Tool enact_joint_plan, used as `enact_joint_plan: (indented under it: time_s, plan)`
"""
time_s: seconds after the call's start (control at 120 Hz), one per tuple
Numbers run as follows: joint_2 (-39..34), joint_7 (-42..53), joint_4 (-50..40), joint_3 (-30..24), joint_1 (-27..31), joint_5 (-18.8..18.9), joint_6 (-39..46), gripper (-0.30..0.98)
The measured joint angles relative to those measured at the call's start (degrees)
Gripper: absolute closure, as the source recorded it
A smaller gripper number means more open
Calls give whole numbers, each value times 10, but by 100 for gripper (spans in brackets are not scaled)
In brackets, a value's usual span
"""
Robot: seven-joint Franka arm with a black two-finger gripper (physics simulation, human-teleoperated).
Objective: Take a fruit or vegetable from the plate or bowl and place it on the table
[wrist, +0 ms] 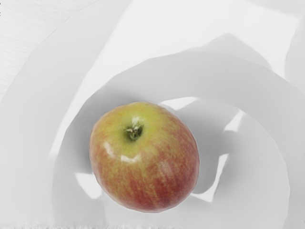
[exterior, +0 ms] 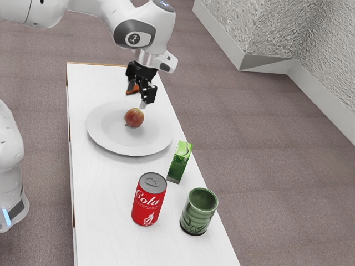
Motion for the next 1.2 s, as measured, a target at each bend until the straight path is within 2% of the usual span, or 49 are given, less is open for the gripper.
enact_joint_plan:
  time_s: [0.633, 1.2]
  plan:
    - [-13, -86, -19, 5, 0, -14, -28, 0]
    - [-9, -111, -50, 4, 1, -31, -1, 0]
